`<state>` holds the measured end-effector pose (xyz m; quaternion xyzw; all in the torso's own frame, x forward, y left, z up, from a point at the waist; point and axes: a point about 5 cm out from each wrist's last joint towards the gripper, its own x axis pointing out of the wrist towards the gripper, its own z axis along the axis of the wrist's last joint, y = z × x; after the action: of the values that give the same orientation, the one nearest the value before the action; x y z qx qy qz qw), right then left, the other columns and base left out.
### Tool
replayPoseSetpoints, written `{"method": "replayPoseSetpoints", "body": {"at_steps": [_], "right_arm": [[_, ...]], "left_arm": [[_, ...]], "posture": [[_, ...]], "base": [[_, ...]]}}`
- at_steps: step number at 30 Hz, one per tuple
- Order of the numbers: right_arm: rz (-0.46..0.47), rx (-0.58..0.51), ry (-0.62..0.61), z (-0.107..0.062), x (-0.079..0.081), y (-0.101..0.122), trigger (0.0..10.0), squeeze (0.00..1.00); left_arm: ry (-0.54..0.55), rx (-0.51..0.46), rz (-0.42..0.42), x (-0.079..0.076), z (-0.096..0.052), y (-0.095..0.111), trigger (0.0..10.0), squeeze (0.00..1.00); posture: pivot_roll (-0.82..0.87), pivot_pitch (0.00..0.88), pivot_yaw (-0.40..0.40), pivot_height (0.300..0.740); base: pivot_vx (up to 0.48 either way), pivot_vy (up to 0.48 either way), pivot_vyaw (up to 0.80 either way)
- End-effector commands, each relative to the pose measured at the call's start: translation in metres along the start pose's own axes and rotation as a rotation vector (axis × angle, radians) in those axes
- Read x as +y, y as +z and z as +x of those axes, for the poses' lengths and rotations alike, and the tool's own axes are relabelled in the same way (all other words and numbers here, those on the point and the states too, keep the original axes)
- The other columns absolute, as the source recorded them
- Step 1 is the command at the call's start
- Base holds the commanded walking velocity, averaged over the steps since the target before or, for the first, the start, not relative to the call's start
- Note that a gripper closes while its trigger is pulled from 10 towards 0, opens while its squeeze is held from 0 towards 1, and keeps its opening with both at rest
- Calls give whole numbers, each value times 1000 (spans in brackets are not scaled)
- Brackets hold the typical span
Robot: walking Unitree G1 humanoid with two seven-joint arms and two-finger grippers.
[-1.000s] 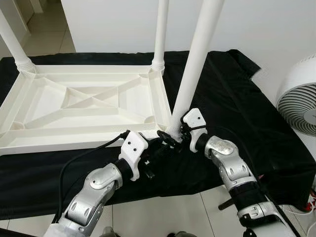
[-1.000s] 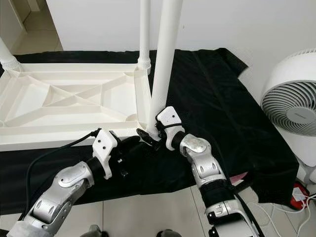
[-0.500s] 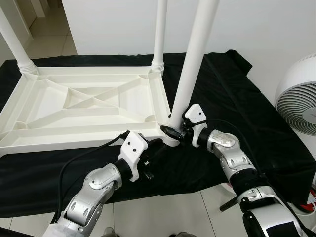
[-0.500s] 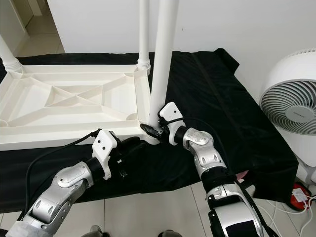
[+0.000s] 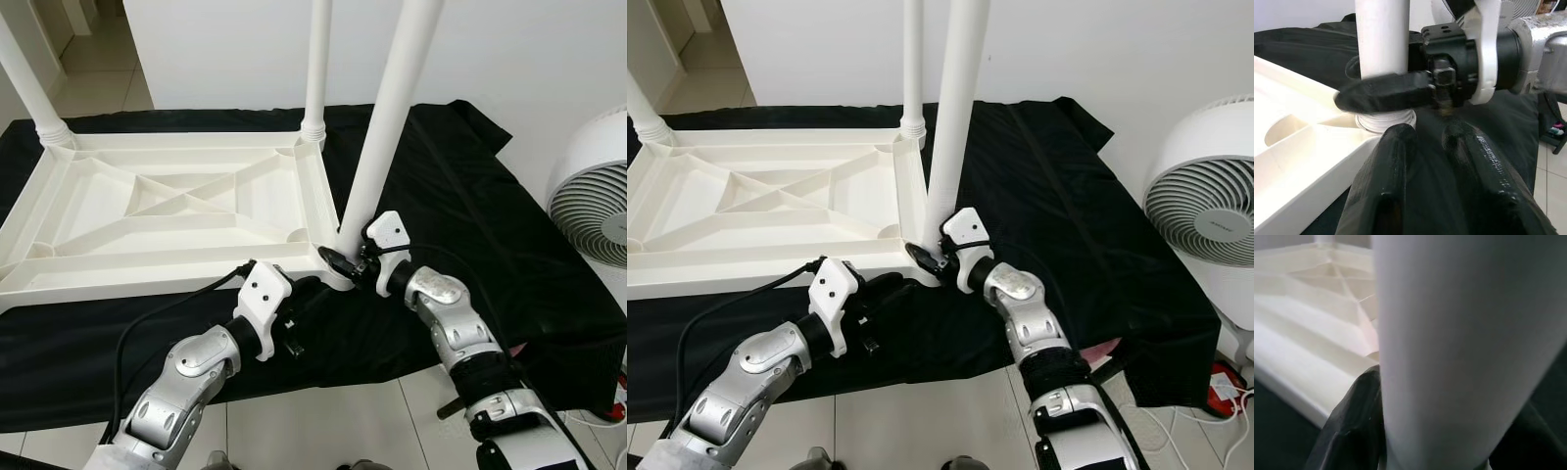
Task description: Building children table
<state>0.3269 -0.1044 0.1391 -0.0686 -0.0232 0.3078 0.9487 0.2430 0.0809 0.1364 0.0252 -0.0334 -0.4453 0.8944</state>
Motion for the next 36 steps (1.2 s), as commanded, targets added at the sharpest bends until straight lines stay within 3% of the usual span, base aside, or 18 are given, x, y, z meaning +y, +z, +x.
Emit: {"method": "replayPoseSetpoints", "body": {"at_steps": [1, 2, 5, 7, 10, 18, 19, 20, 28, 33, 34, 36], "right_arm": [[23, 86, -117, -7, -3, -13, 10000, 0], [39, 80, -204, -9, -1, -12, 10000, 0], [47, 75, -289, -11, 1, -11, 10000, 0], [75, 79, -448, -14, 9, -12, 10000, 0], [98, 82, -522, -14, 18, -11, 10000, 0], [118, 78, -515, -11, 18, -9, 10000, 0], [110, 66, -497, -13, 14, -8, 10000, 106], [112, 59, -471, -13, 14, -8, 10000, 1000], [102, 72, -362, -18, 11, -10, 10000, 1000], [50, 84, -256, -21, 7, -9, 10000, 1000], [26, 89, -198, -23, 4, -9, 10000, 0], [4, 79, -143, -24, 0, -8, 10000, 0]], "left_arm": [[-82, 10, -2, -6, -1, 0, 10000, 0], [-82, 11, -4, -6, -1, -1, 10000, 0], [-83, 12, -5, -6, -2, -1, 10000, 0], [-90, 15, -9, -7, -2, -2, 10000, 0], [-96, 16, -11, -8, -2, -1, 10000, 0], [-98, 15, -10, -6, -1, 0, 10000, 0], [-98, 14, -6, -5, 0, 1, 10000, 0], [-97, 13, -4, -4, 0, 1, 10000, 0], [-77, -3, -16, -1, -1, 4, 10000, 0], [-72, -4, -15, 0, 0, 4, 10000, 0], [-72, -5, -15, 0, 0, 5, 10000, 0], [-71, -7, -15, 0, 1, 5, 10000, 0]], "posture": [[-9, 76, -1, 740], [-13, 80, 2, 740], [-15, 84, 4, 740], [-19, 90, 8, 740], [-19, 94, 12, 740], [-25, 93, 20, 740], [-24, 92, 19, 740], [-22, 90, 18, 740], [-21, 86, 11, 740], [-25, 83, 8, 740], [-25, 83, 8, 740], [-29, 80, 8, 740]], "base": [[0, 0, 0], [0, 0, 0], [0, 0, 0], [0, 0, 0], [0, 0, 0], [0, 0, 0], [0, 0, 0], [0, 0, 0], [0, 0, 0], [0, 0, 0], [0, 0, 0], [0, 0, 0]]}}
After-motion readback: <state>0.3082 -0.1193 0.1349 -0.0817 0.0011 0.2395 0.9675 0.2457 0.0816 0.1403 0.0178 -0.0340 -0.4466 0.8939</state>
